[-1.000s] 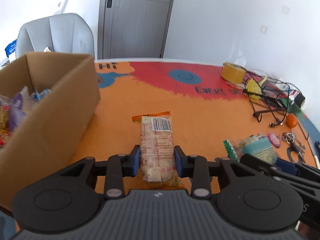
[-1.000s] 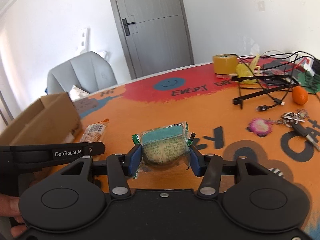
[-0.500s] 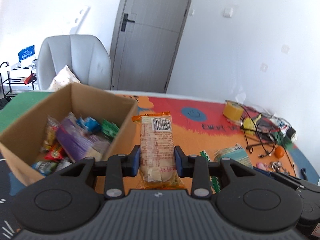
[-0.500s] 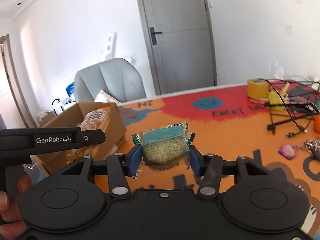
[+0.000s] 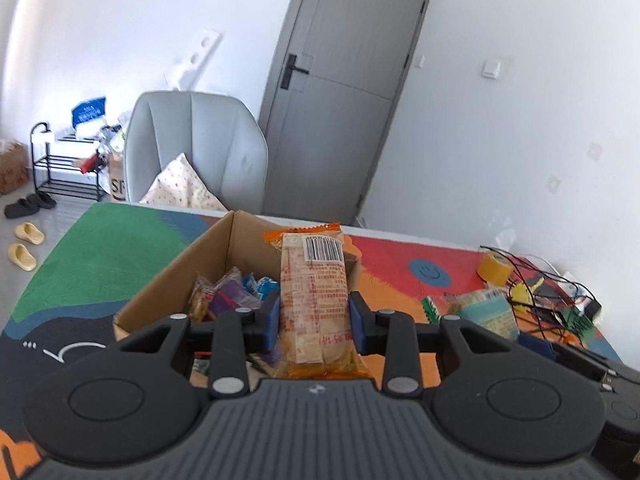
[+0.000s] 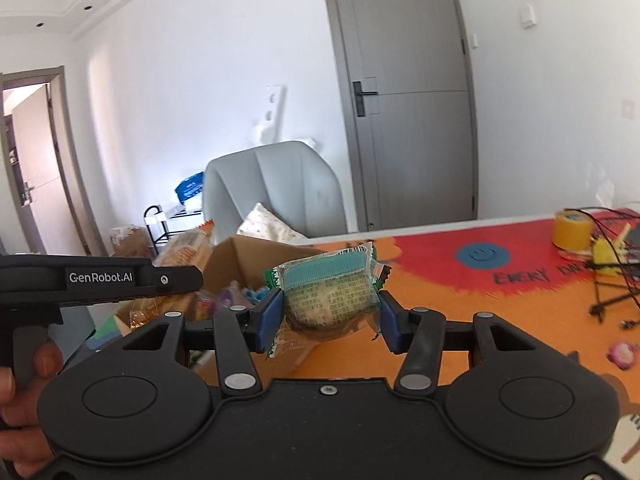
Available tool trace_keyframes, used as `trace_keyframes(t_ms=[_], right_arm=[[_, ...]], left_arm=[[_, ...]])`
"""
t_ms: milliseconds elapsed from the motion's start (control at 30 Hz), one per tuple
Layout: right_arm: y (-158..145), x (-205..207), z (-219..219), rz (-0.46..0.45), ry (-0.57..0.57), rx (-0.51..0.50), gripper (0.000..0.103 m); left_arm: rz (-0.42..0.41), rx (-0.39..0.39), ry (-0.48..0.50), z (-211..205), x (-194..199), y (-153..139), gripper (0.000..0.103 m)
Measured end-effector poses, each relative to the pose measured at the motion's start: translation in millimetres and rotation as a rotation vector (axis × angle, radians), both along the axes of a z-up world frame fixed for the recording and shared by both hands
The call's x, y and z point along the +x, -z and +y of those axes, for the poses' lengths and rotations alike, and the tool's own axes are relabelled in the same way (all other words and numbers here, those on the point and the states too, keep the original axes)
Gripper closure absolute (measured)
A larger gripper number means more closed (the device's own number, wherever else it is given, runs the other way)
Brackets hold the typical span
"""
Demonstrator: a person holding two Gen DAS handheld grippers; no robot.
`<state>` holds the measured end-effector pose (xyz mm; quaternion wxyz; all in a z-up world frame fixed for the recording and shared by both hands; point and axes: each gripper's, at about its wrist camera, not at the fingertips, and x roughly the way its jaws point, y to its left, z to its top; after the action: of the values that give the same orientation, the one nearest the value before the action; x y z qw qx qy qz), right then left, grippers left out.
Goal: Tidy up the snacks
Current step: 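Carry the biscuit and cake packets over the cardboard box and open both grippers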
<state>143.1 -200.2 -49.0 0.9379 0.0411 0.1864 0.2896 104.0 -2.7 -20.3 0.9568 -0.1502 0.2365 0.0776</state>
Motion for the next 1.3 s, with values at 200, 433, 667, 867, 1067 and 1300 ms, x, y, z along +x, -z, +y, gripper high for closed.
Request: trace_keyframes(t_ms=[200, 433, 667, 867, 1067, 1300], right_arm=[[0, 11, 20, 0.022, -0.036, 0.02, 0.052], [-2, 21, 39, 0.038, -0.053, 0.014, 0.052], [-9, 31, 59, 0.027, -0.07, -0.009, 0.052], [-8, 42, 72, 0.037, -0.075, -0.023, 0.052], [-7, 52, 85, 0.055, -0.068, -0.045, 0.052], [-9, 51, 92, 0.056, -0.059, -0.055, 0.04]], left_arm=[[-0.005, 0.014, -0.028, 36, -3, -7, 0.069], [0.01, -0.011, -0.009, 65, 5, -8, 0.069], [0.038, -0.051, -0.006, 80, 19, 6, 0.069], [0.108, -0.066, 0.02, 90, 31, 16, 0.062], [0.083, -0.08, 0.01, 101, 22, 13, 0.048], [0.056, -0.081, -0.015, 108, 19, 7, 0.044]])
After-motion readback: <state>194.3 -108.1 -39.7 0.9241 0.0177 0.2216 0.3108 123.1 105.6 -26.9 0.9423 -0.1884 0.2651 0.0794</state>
